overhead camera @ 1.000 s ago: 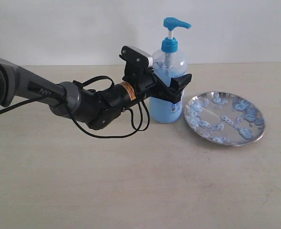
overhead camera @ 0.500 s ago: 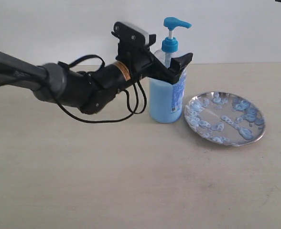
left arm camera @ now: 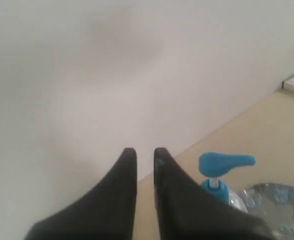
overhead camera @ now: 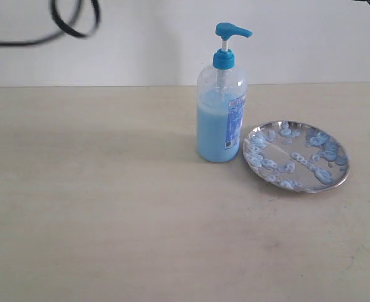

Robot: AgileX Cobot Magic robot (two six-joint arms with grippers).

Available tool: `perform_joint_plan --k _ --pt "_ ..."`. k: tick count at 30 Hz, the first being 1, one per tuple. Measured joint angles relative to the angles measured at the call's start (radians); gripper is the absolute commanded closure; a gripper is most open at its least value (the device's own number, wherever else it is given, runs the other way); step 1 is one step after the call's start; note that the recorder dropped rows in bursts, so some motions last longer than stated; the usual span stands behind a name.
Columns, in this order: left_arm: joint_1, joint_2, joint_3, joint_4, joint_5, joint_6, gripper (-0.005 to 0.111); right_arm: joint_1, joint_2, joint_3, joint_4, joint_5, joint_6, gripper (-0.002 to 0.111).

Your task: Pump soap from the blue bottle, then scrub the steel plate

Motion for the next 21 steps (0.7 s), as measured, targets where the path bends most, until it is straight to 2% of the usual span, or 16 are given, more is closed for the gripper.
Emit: perform_joint_plan --k 3,5,8,12,15,21 --pt "0.000 -0.181 0.013 0.017 0.060 0.002 0.103 0.000 -0.032 0.000 -0.114 -0.034 0.143 0.108" --pt "0.000 -0.307 0.043 0.022 0.057 0.002 0.103 0.000 -0.085 0.002 -0.252 -0.073 0.258 0.108" --pt "0.000 -0.483 0.135 0.024 0.024 -0.013 0.103 -0.003 -0.204 0.015 -0.360 -0.134 0.392 0.108" --pt "0.000 -0.725 0.342 0.017 -0.002 -0.041 0.103 -0.010 -0.410 0.020 -0.392 -0.129 0.469 0.108" --pt "0.000 -0.881 0.499 0.014 0.047 -0.075 0.103 -0.012 -0.555 0.020 -0.394 -0.113 0.526 0.108" --pt "0.000 -1.012 0.803 0.047 0.129 -0.252 0.103 0.012 -0.734 0.020 -0.394 -0.141 0.674 0.108"
